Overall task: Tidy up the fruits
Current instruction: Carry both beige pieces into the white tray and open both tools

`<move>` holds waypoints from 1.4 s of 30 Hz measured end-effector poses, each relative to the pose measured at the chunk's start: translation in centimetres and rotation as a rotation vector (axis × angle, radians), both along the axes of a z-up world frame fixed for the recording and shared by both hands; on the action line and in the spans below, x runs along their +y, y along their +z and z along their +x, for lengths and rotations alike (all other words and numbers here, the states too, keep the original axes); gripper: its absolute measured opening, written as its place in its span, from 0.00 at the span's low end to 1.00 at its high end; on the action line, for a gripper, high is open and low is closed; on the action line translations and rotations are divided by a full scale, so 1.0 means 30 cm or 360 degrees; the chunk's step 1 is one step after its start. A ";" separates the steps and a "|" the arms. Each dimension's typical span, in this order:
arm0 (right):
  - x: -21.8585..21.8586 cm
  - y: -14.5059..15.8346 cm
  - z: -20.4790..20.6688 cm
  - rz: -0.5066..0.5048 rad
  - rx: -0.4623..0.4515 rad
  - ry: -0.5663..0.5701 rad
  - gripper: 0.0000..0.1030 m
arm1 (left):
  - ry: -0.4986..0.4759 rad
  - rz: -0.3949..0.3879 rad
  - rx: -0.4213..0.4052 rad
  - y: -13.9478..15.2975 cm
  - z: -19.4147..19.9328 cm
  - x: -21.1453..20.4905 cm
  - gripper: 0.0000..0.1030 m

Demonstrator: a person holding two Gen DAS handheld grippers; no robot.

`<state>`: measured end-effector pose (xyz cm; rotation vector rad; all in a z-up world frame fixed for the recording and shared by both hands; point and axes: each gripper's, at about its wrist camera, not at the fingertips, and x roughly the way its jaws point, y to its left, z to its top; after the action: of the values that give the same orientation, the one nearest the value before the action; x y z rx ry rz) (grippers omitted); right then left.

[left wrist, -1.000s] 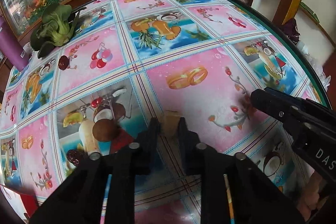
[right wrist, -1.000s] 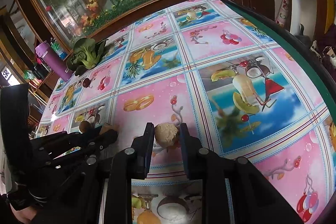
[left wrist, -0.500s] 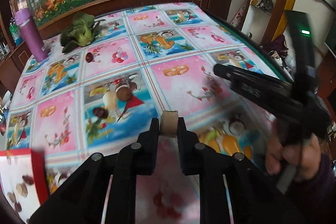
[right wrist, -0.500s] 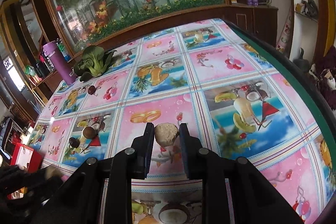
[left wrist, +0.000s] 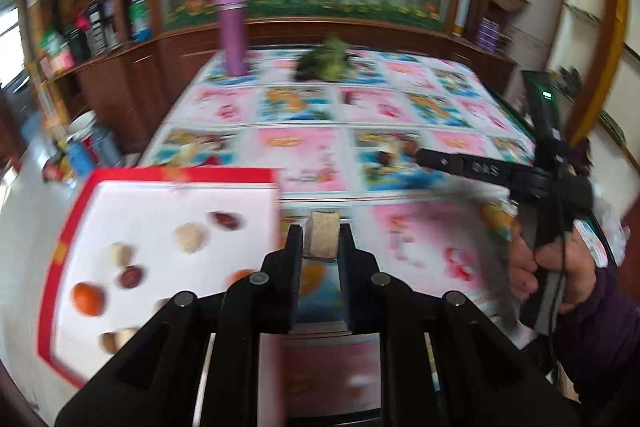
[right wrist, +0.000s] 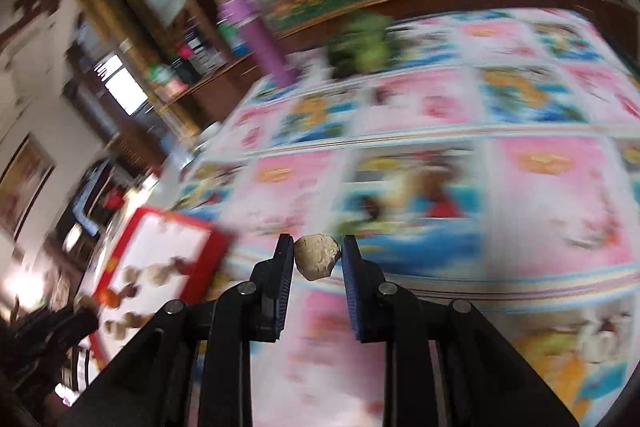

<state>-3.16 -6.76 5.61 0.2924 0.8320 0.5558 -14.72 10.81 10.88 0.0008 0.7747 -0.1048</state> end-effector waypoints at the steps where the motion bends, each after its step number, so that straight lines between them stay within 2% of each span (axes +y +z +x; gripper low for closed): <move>1: 0.055 0.014 -0.001 0.0010 -0.0002 0.0061 0.22 | 0.0086 -0.0001 0.0000 0.004 0.000 0.071 0.18; 7: 0.444 0.083 0.008 0.0020 -0.0011 0.0427 0.22 | 0.0484 0.0001 0.0052 -0.006 0.034 0.422 0.18; 9: 0.557 0.083 0.008 -0.0015 -0.0009 0.0511 0.22 | 0.0524 -0.0034 0.0101 -0.027 0.052 0.501 0.18; 12: 0.697 0.048 0.024 -0.0012 0.0099 0.0617 0.22 | 0.0576 -0.0068 0.0186 -0.070 0.085 0.590 0.18; 17: 0.827 -0.030 0.059 -0.0132 0.0207 0.0636 0.22 | 0.0582 -0.0132 0.0312 -0.140 0.102 0.668 0.18; 21: 0.846 -0.053 0.060 -0.0200 0.0237 0.0592 0.22 | 0.0596 -0.0170 0.0372 -0.177 0.102 0.697 0.18; 25: 0.881 -0.079 0.052 -0.0333 0.0258 0.0571 0.23 | 0.0617 -0.0181 0.0424 -0.204 0.111 0.718 0.18; 29: 0.899 -0.073 0.028 -0.0407 0.0211 0.0572 0.23 | 0.0642 -0.0169 0.0451 -0.224 0.111 0.726 0.19; 30: 0.901 -0.068 0.022 -0.0412 0.0211 0.0576 0.24 | 0.0649 -0.0168 0.0456 -0.223 0.112 0.729 0.21; 32: 0.887 -0.060 0.020 -0.0369 0.0253 0.0597 0.30 | 0.0675 -0.0168 0.0467 -0.220 0.114 0.734 0.39; 34: 0.857 -0.038 0.029 -0.0301 0.0256 0.0601 0.32 | 0.0702 -0.0148 0.0441 -0.207 0.103 0.735 0.51; 39: 0.700 0.051 0.011 -0.0125 0.0100 0.0562 0.43 | 0.0691 -0.0073 0.0311 -0.136 0.061 0.676 0.54; 42: 0.571 0.087 0.016 -0.0108 0.0001 0.0477 0.44 | 0.0580 -0.0042 0.0222 -0.076 0.046 0.585 0.58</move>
<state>-2.70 10.37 8.23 0.1052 0.8998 0.8048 -13.33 28.36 8.58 -0.1737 0.9009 0.2336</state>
